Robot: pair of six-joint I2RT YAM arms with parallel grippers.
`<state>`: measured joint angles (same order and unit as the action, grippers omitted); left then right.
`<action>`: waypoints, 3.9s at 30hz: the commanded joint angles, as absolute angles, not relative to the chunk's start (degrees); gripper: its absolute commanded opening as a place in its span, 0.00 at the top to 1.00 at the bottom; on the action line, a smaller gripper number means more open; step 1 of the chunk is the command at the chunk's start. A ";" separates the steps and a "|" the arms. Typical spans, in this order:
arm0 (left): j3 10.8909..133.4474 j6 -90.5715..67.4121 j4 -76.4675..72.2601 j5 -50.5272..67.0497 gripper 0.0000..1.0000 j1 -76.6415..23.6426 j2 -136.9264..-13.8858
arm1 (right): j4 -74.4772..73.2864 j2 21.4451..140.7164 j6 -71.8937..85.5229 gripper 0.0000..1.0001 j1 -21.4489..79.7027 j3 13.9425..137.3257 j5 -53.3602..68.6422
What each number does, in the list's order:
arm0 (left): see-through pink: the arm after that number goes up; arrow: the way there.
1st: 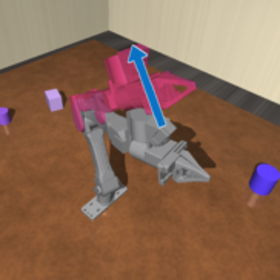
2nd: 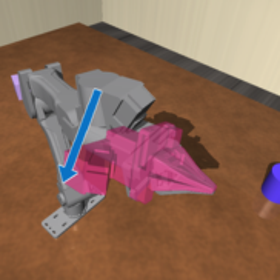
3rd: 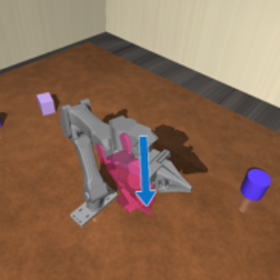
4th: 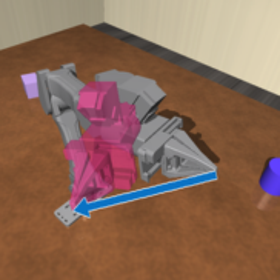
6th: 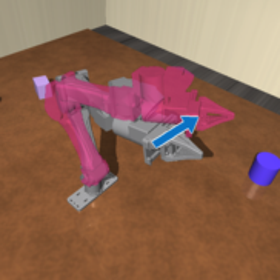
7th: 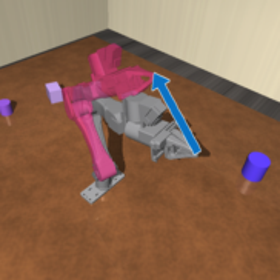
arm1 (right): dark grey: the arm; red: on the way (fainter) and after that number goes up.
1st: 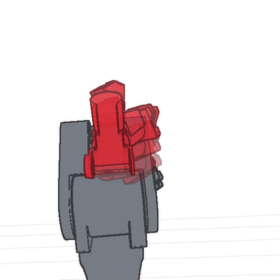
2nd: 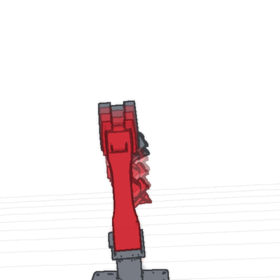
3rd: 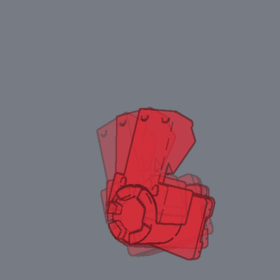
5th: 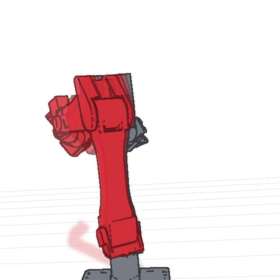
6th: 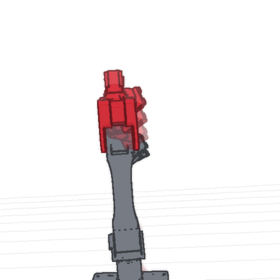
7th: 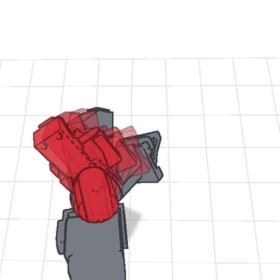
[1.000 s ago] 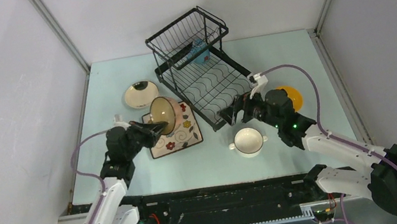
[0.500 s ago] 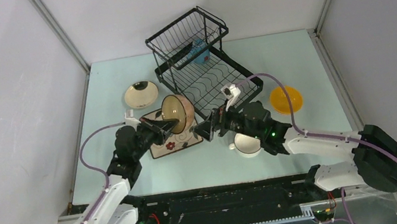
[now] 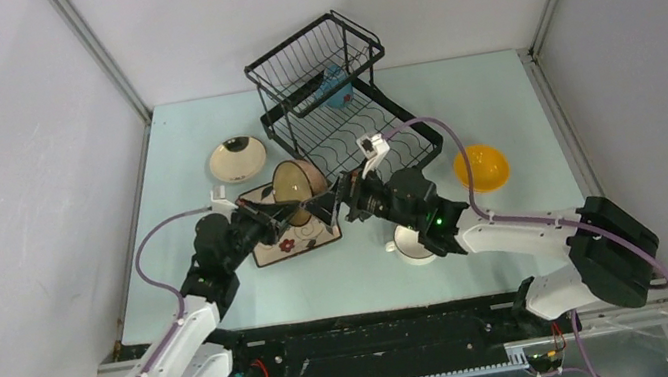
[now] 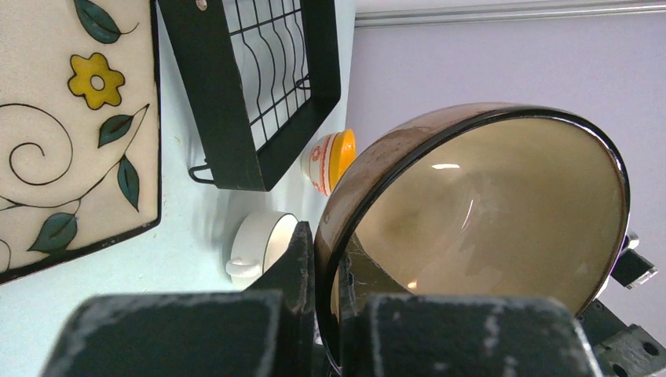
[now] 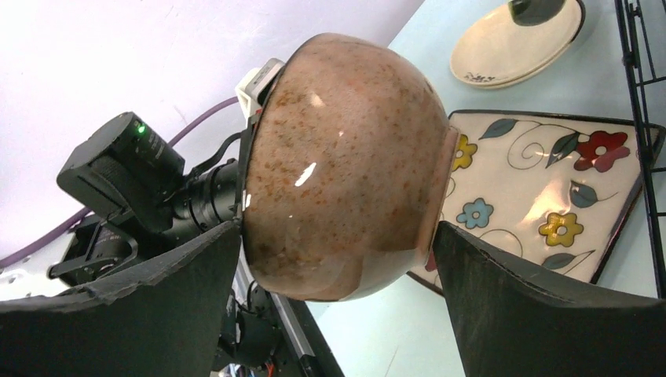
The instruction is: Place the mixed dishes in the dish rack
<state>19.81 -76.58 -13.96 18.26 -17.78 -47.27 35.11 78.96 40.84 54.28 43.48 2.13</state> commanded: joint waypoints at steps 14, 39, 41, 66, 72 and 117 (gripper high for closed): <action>23.67 -75.91 -22.97 20.09 0.83 -18.44 -50.41 | 34.50 81.28 40.95 0.75 51.73 48.42 1.91; 33.06 -65.62 -20.17 16.07 0.26 -21.34 -68.09 | 26.85 82.33 36.75 1.00 26.87 51.85 11.69; 33.48 -64.11 -18.30 14.56 0.24 -21.54 -67.72 | 26.35 82.69 35.19 1.00 24.12 52.47 12.66; 35.90 -52.20 -6.00 4.87 0.25 -23.73 -63.40 | 21.27 107.55 -16.65 1.00 16.41 75.59 21.44; 35.93 -51.68 -6.37 4.52 0.25 -23.73 -64.89 | 22.03 110.34 -21.63 1.00 17.90 77.77 17.65; 35.36 -47.49 3.58 -5.82 0.28 -23.44 -59.57 | 15.74 101.54 7.84 0.00 17.40 74.03 6.34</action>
<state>34.30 -51.62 -0.25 0.49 -23.35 -62.83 17.19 109.62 -1.76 14.85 75.40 17.87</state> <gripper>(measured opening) 0.714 0.994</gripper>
